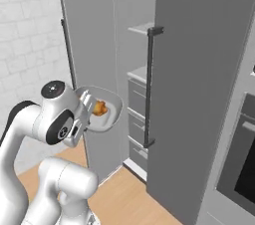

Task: Take the meat container that has the chicken drumstick and place it on the second highest rack of the freezer. Then take the vegetable container that has the lemon and broccoli and place it on the highest rack of the freezer.

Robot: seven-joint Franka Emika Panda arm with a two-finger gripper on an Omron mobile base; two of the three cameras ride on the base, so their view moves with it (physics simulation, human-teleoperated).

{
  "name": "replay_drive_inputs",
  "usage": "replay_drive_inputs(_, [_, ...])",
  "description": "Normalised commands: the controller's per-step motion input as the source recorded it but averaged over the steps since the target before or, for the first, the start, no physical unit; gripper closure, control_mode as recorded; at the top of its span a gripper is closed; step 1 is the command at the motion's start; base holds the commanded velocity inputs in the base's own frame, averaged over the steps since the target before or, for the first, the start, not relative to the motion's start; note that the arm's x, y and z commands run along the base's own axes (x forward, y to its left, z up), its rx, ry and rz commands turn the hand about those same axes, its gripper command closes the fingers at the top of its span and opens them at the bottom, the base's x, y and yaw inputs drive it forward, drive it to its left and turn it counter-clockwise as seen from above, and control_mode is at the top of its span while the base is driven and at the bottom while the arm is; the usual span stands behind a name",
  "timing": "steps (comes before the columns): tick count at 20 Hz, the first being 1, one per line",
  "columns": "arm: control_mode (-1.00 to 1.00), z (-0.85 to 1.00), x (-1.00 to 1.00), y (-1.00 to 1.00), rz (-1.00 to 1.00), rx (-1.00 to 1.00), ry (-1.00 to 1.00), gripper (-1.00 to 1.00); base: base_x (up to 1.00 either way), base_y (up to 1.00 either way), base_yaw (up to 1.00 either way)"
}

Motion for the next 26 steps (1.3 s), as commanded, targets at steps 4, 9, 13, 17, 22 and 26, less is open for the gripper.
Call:
replay_drive_inputs(4, [1.0,0.0,0.0,0.0,0.0,0.0,0.0,1.0,0.71,0.0,0.17])
replay_drive_inputs(9, [1.0,0.0,0.0,0.0,0.0,0.0,0.0,1.0,0.72,0.07,0.1])
replay_drive_inputs(13, [1.0,0.0,0.0,0.0,0.0,0.0,0.0,1.0,0.52,-0.01,0.05])
replay_drive_inputs(17, [1.0,0.0,0.0,0.0,0.0,0.0,0.0,1.0,0.6,0.0,0.0])
replay_drive_inputs(22, [1.0,0.0,0.0,0.0,0.0,0.0,0.0,1.0,0.6,0.05,0.0])
replay_drive_inputs(26, [1.0,0.0,0.0,0.0,0.0,0.0,0.0,1.0,0.29,0.0,-0.05])
